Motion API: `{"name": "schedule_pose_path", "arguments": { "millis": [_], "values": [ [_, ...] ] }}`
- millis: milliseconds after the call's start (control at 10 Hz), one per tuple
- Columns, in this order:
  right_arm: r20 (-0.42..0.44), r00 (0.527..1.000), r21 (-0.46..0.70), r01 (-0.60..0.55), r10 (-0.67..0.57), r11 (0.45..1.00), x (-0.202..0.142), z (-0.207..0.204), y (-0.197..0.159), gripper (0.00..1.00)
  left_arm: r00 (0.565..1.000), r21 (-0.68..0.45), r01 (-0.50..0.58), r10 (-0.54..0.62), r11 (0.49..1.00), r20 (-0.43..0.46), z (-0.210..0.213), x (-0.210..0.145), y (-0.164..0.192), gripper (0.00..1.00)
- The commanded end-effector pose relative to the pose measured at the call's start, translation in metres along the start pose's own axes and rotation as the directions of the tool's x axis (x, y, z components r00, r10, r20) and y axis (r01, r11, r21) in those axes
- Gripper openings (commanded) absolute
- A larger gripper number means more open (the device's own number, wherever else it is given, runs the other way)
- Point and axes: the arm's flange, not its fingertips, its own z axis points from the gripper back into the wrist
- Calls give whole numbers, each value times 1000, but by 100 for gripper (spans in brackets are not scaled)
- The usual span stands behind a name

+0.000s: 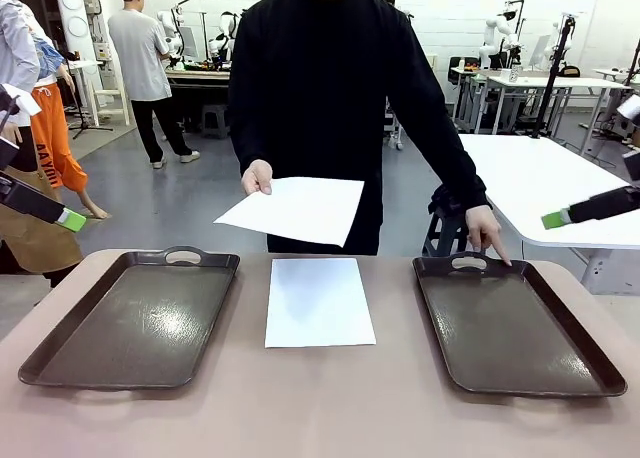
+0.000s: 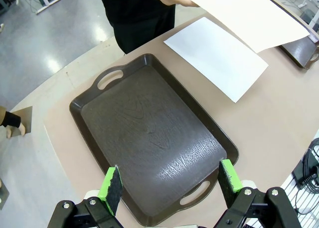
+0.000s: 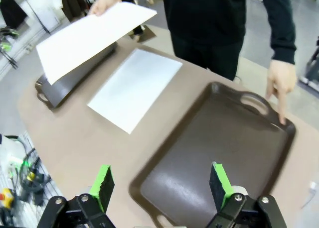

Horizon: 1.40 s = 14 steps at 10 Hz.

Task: Sort the A4 documents.
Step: Receive the A4 Paper.

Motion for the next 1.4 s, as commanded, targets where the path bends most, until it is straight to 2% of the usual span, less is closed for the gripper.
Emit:
{"name": "schedule_pose_path", "arguments": {
  "millis": [0,200,300,400,500,700,800,1000,1100,1300],
  "values": [
    [-1,981,141,191,-193,971,41,-42,-14,100,1000,2,3,-3,1000,3,0,-1,1,100],
    [-51,936,260,350,-349,900,61,-93,-18,100,1000,2,3,-3,1000,3,0,-1,1,100],
    [-83,907,330,417,-414,847,68,-115,-18,100,1000,2,3,-3,1000,3,0,-1,1,100],
    [-93,861,356,498,-500,791,76,-138,-13,100,1000,2,3,-3,1000,3,0,-1,1,100],
    [-115,834,373,539,-539,755,75,-151,-8,100,1000,2,3,-3,1000,3,0,-1,1,100],
    [-181,751,416,643,-634,643,72,-192,6,100,1000,2,3,-3,1000,3,0,-1,1,100],
    [-232,714,445,682,-661,580,70,-209,12,100,1000,2,3,-3,1000,3,0,-1,1,100],
    [-303,671,519,712,-677,473,67,-241,14,100,1000,2,3,-3,1000,3,0,-1,1,100],
    [-309,654,544,717,-691,436,68,-249,17,100,1000,2,3,-3,1000,3,0,-1,1,100],
    [-341,636,545,734,-692,406,71,-270,29,100,1000,2,3,-3,1000,3,0,-1,1,100]
  ]
}}
